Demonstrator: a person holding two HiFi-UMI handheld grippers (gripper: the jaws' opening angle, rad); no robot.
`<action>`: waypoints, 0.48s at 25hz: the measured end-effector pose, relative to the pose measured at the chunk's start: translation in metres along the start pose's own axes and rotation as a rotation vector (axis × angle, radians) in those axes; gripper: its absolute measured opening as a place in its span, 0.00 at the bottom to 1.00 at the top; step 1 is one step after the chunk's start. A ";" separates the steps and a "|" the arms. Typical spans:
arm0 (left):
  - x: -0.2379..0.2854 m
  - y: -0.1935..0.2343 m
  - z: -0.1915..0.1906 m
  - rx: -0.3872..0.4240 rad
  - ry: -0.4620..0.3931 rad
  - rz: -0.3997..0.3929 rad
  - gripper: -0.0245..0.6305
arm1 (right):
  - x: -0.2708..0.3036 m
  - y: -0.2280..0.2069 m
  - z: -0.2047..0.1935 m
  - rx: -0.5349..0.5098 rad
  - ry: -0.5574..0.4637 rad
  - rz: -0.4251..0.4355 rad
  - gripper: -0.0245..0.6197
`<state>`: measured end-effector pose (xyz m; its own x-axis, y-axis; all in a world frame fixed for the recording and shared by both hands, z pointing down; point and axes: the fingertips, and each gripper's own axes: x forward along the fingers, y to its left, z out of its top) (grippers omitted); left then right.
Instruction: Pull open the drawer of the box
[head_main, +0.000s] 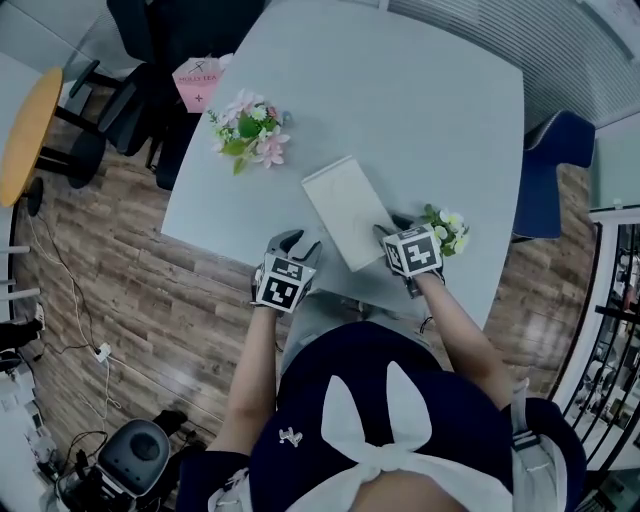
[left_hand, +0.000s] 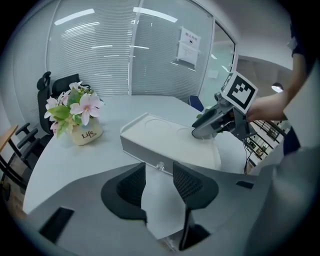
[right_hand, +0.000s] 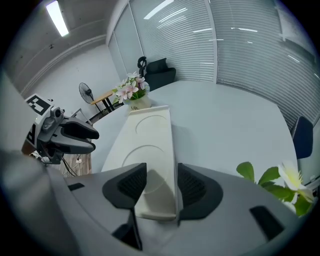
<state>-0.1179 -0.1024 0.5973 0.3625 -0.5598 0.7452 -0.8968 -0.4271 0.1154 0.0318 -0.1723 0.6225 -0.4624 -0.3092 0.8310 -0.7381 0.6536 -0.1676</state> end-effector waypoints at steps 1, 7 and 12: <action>0.004 0.000 -0.001 0.009 0.012 -0.013 0.30 | 0.002 0.000 -0.002 0.008 0.007 0.004 0.35; 0.022 -0.002 -0.010 0.073 0.067 -0.084 0.30 | 0.001 0.003 -0.002 0.019 0.023 0.028 0.33; 0.035 -0.004 -0.015 0.117 0.110 -0.128 0.30 | -0.001 0.000 0.001 0.035 0.083 0.011 0.33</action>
<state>-0.1057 -0.1093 0.6329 0.4360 -0.4172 0.7974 -0.8072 -0.5730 0.1416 0.0315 -0.1723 0.6215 -0.4295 -0.2430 0.8698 -0.7503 0.6320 -0.1940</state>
